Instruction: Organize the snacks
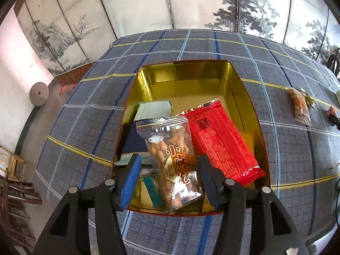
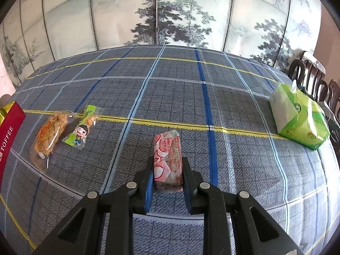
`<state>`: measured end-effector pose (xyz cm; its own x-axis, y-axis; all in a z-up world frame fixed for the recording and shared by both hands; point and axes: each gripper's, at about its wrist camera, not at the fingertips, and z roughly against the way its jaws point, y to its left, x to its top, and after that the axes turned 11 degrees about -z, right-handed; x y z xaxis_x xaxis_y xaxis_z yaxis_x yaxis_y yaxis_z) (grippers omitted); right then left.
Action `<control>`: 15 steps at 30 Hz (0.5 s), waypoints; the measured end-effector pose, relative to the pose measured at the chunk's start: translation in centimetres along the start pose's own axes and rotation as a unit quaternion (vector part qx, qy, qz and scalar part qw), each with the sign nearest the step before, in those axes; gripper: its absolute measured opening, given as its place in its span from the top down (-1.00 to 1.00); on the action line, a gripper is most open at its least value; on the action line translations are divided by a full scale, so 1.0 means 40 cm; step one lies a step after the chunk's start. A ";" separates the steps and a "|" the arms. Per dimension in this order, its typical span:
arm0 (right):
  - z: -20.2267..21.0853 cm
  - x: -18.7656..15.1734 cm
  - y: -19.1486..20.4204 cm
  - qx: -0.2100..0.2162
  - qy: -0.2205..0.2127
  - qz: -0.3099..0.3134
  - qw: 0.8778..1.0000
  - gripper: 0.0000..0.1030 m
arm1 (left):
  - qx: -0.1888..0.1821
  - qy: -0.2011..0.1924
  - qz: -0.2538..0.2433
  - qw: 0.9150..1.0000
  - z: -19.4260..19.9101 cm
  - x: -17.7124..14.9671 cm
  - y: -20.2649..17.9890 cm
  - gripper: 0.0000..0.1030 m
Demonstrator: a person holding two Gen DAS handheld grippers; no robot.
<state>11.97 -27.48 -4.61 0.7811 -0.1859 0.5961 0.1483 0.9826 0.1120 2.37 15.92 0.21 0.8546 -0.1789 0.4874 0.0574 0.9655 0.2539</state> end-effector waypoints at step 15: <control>0.109 -0.002 0.077 0.039 -0.011 -0.017 0.999 0.56 | 0.003 -0.028 0.027 0.999 0.051 -0.008 0.020 -0.44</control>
<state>9.74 -24.43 -0.84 0.7624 -0.2198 0.6086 0.1258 0.9729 0.1938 1.10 16.36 1.99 0.8266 -0.1374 0.5458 0.0090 0.9729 0.2312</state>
